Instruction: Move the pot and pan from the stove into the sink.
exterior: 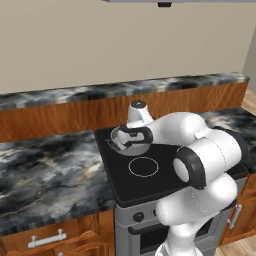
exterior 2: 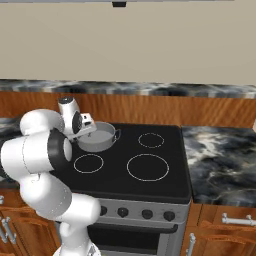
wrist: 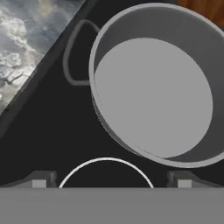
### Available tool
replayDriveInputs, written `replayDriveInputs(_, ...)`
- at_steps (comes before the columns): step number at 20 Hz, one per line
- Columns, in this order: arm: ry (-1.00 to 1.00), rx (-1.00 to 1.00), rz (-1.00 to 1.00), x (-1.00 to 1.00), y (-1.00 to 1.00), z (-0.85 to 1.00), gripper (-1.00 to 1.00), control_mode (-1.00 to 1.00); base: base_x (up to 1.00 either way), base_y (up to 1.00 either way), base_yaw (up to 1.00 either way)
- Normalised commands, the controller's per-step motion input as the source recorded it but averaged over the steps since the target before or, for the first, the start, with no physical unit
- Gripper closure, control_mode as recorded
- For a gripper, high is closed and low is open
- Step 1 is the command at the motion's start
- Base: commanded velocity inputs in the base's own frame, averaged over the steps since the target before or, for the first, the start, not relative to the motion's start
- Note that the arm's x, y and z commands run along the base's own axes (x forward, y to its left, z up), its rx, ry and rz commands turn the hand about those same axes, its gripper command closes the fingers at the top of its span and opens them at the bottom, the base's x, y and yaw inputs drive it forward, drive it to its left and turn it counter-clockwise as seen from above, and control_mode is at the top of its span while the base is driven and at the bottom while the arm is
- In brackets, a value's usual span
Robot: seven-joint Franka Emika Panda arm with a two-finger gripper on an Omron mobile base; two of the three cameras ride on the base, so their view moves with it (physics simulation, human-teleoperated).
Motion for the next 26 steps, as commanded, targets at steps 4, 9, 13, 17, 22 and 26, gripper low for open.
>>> replayDriveInputs(4,0.04,-0.06,0.08,0.37,0.00,-0.28,-1.00,-1.00,0.00,0.00,0.00)
replayDriveInputs(9,0.04,-0.04,0.09,0.49,0.00,-0.28,-1.00,-1.00,0.00,0.00,0.00)
replayDriveInputs(13,0.01,-0.04,0.06,0.36,0.00,-0.24,-1.00,-1.00,0.00,0.00,0.00)
replayDriveInputs(17,0.02,-0.04,0.03,0.09,0.00,-0.12,-1.00,-1.00,0.00,0.00,0.00)
replayDriveInputs(22,0.04,-0.07,0.00,-0.01,0.00,-0.19,-1.00,-1.00,0.00,0.00,0.00)
replayDriveInputs(26,0.04,-0.07,0.00,0.00,0.00,-0.20,-1.00,-1.00,0.00,0.00,0.00)
